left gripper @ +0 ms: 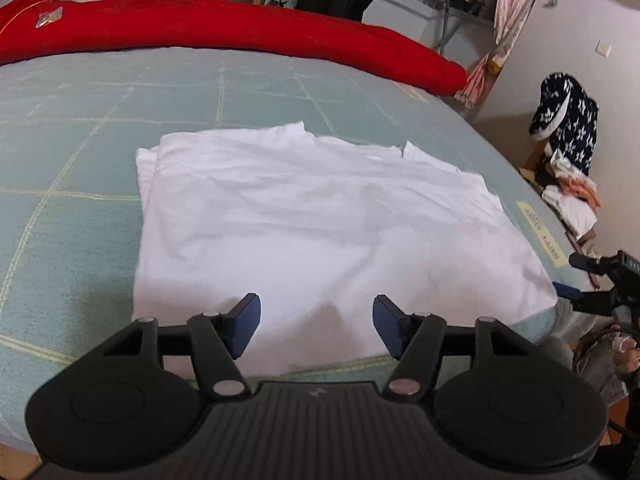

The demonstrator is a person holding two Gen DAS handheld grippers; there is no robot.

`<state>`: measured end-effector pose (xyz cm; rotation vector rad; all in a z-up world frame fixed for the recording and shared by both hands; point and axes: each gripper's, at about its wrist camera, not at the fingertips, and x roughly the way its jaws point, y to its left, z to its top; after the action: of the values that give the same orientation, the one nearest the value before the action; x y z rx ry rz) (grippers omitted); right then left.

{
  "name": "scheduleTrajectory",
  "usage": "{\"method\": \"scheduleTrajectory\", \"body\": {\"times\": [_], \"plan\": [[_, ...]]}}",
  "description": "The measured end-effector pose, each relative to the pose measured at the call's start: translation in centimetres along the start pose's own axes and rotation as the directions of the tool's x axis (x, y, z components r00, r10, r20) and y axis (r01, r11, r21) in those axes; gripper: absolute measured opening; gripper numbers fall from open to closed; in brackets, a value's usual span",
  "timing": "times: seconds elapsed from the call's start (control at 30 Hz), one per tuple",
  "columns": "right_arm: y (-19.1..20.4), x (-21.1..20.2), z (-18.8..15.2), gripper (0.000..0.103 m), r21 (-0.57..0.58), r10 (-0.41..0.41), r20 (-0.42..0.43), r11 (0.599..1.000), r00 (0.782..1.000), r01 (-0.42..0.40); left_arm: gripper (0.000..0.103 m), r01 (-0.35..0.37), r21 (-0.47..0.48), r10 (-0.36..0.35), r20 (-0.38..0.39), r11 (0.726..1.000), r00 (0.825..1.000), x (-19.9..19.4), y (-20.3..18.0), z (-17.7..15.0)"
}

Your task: Fold clothes

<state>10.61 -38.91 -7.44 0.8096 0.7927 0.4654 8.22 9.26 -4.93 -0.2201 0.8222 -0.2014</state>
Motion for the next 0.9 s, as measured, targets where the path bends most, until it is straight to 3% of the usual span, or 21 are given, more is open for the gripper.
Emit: {"method": "scheduleTrajectory", "body": {"times": [0.13, 0.27, 0.37, 0.47, 0.57, 0.67, 0.8, 0.9], "plan": [[0.4, 0.1, -0.2, 0.088, -0.044, 0.001, -0.053, 0.999, 0.999, -0.003, 0.068, -0.029, 0.029, 0.03, -0.026, 0.999, 0.999, 0.4, -0.5, -0.2], [1.7, -1.0, -0.5, 0.088, -0.157, -0.122, -0.032, 0.981, 0.992, 0.116, 0.065, -0.134, 0.017, 0.135, -0.087, 0.991, 0.987, 1.0, 0.7, -0.4], [4.5, -1.9, -0.9, 0.088, -0.279, -0.133, 0.026, 0.951, 0.991, 0.135, 0.067, -0.095, -0.025, 0.093, -0.044, 0.995, 0.995, 0.2, 1.1, 0.1], [7.6, -0.5, -1.5, 0.094, -0.395, -0.114, 0.024, 0.912, 0.993, 0.114, 0.068, -0.031, -0.048, 0.031, -0.002, 0.998, 1.0, -0.2, 0.9, 0.7], [9.0, 2.3, -2.6, 0.095, -0.462, -0.151, -0.013, 0.878, 0.989, 0.128, 0.068, -0.059, -0.053, 0.057, -0.034, 0.997, 0.998, 0.9, 1.0, 0.2], [9.1, 3.9, -3.7, 0.095, -0.492, -0.218, -0.028, 0.853, 0.976, 0.176, 0.068, -0.095, -0.099, 0.088, -0.072, 0.991, 0.994, 1.1, 2.4, -1.2], [8.0, 4.0, -4.6, 0.095, -0.497, -0.279, -0.043, 0.839, 0.959, 0.222, 0.068, -0.059, -0.198, 0.051, -0.047, 0.978, 0.998, -1.1, 4.3, -2.6], [8.3, 4.0, -4.8, 0.096, -0.494, -0.261, -0.04, 0.844, 0.965, 0.208, 0.068, -0.052, -0.153, 0.052, -0.008, 0.987, 0.999, -2.0, 3.4, -1.9]]}}
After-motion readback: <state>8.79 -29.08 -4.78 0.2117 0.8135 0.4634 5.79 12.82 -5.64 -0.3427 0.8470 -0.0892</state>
